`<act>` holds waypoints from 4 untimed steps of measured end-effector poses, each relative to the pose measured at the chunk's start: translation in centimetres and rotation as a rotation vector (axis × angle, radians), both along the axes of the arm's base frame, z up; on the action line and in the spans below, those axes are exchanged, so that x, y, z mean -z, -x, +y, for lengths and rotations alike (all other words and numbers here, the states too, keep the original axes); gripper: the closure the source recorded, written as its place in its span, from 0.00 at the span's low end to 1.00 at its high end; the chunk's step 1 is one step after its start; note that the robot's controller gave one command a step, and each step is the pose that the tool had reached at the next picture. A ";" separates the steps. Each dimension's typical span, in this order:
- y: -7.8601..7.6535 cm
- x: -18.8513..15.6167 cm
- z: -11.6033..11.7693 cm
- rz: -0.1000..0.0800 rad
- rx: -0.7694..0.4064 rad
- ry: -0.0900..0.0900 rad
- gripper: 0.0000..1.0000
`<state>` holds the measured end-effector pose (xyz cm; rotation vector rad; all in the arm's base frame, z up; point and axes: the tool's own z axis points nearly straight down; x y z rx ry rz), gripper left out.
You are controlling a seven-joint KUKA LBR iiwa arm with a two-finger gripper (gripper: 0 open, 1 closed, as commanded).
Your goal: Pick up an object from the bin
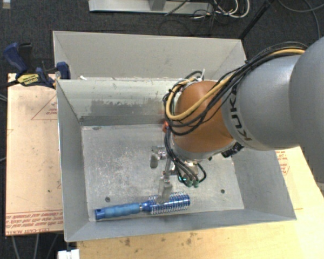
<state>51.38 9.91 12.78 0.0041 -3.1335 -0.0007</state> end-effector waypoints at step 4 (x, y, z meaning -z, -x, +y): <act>0.0 -19.5 2.0 -0.018 -0.213 -0.002 1.00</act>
Offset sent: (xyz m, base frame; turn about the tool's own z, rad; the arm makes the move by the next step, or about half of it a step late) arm -0.0308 -0.0033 -0.0484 -0.2273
